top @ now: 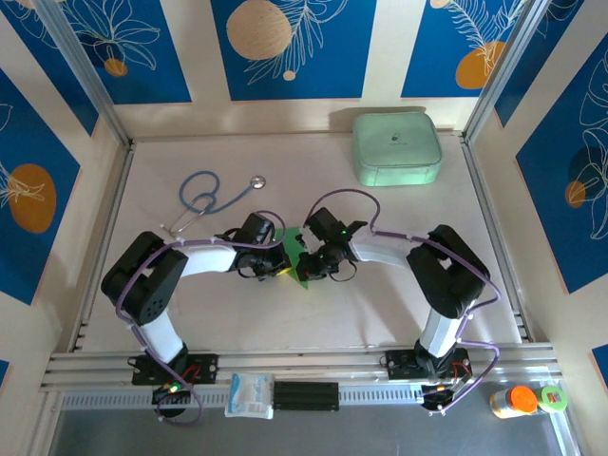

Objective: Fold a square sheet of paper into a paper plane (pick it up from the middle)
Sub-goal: Third fold the triangle at the center of the table.

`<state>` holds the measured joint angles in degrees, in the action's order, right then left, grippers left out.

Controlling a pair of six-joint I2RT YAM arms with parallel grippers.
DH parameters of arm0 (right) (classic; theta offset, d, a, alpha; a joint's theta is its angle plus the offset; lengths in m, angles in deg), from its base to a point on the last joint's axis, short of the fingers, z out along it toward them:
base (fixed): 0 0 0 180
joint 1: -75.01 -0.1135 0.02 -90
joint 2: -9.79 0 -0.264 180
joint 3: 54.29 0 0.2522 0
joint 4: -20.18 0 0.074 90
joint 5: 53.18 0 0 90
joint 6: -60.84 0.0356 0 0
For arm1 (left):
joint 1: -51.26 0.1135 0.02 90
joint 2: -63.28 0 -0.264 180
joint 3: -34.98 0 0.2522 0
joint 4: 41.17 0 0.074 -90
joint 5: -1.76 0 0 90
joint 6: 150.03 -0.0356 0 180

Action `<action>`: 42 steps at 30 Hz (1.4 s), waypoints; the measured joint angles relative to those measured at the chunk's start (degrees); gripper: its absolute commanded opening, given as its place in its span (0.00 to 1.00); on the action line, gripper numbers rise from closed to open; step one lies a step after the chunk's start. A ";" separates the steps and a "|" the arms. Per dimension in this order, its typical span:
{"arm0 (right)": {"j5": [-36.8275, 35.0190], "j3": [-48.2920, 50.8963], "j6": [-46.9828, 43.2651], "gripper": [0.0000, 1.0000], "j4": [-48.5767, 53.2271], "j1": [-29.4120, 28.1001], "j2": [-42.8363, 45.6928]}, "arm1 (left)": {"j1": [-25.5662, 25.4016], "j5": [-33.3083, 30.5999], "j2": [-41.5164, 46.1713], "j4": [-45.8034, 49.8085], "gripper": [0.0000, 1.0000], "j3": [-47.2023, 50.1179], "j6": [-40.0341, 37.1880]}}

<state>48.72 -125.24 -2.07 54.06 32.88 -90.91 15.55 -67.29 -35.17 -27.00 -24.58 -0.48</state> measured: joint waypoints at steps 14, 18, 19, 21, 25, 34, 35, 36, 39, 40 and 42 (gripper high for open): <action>-1.01 -0.68 0.35 0.01 0.04 -0.09 -3.72 | -0.11 0.22 2.71 -1.40 0.04 0.04 -1.88; -0.98 -1.07 0.37 0.00 0.26 -0.09 -4.02 | -0.87 0.44 3.82 -3.50 0.02 0.85 -3.06; -0.98 -1.22 0.37 0.00 0.42 -0.09 -4.11 | -1.31 0.42 3.82 -3.69 0.01 1.11 -3.32; -1.01 -1.33 0.39 0.00 0.48 -0.09 -4.20 | -2.14 0.39 3.82 -3.78 0.00 1.75 -3.96; -0.98 -1.36 0.39 0.00 0.50 -0.09 -4.20 | -2.58 -0.52 3.80 -3.23 0.00 2.08 -4.35; -0.98 -1.38 0.39 0.00 0.52 -0.09 -4.26 | -2.64 -1.07 1.57 -3.43 0.00 2.21 -4.35; -1.01 -1.38 0.39 0.00 0.52 -0.09 -4.26 | -2.67 -1.31 1.33 -3.21 0.00 2.21 -4.35; -1.01 -1.36 0.39 0.00 0.50 -0.09 -4.26 | -2.69 -1.57 1.22 -3.02 0.00 2.21 -4.35; -1.05 -1.36 0.42 0.00 0.52 -0.09 -4.26 | -2.73 -2.43 1.20 -2.47 0.00 1.95 -4.24; -1.05 -1.33 0.42 0.00 0.52 -0.09 -4.31 | -2.80 -2.75 1.20 -2.40 0.00 1.92 -4.07; -1.05 -1.22 0.44 0.00 0.46 -0.09 -4.31 | -2.71 -3.45 1.27 -2.29 0.00 1.92 -3.85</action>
<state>47.67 -126.46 -1.63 54.52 32.79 -95.22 12.84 -70.74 -33.91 -29.29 -22.66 -4.33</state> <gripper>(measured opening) 0.055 0.052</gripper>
